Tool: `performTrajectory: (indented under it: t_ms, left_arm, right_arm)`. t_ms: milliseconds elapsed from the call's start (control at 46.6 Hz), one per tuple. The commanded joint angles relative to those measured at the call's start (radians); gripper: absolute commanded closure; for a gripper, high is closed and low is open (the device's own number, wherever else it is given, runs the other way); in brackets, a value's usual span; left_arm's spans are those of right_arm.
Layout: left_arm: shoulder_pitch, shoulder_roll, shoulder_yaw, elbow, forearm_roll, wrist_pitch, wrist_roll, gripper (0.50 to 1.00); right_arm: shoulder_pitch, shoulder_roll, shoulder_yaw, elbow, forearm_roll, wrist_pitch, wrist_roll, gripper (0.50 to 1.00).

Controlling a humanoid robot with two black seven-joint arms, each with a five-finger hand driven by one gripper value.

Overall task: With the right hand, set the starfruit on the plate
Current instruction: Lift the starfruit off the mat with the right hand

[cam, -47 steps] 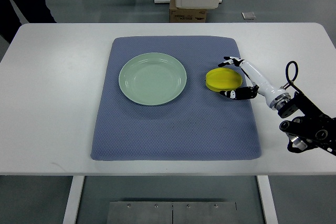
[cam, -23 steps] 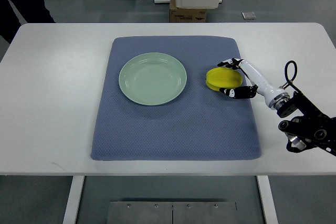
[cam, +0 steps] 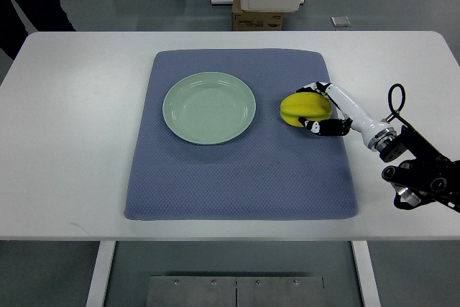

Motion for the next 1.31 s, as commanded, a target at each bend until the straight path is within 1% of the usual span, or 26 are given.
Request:
performTrajectory:
  t_ms: [0, 215, 644, 773, 987, 1288]
  left_arm:
    - [-0.001, 0.000, 0.000, 0.000, 0.000, 0.000, 0.000, 0.500]
    - [-0.001, 0.000, 0.001, 0.000, 0.000, 0.000, 0.000, 0.500]
    - [-0.001, 0.000, 0.001, 0.000, 0.000, 0.000, 0.000, 0.500]
    - [-0.001, 0.000, 0.001, 0.000, 0.000, 0.000, 0.000, 0.500]
    - [-0.001, 0.000, 0.001, 0.000, 0.000, 0.000, 0.000, 0.500]
    - [-0.001, 0.000, 0.000, 0.000, 0.000, 0.000, 0.000, 0.500]
  right_arm:
    - [0.005, 0.000, -0.001, 0.000, 0.004, 0.000, 0.005, 1.000]
    - [0.019, 0.000, -0.001, 0.000, 0.013, 0.005, 0.006, 1.000]
    - [0.032, -0.002, 0.010, 0.002, 0.116, 0.009, 0.014, 1.000]
    - [0.032, -0.002, 0.018, 0.003, 0.119, 0.009, 0.017, 1.000]
    - [0.029, -0.002, 0.090, 0.005, 0.119, 0.009, 0.025, 1.000]
    - [0.055, -0.003, 0.094, 0.003, 0.121, 0.011, 0.023, 1.000]
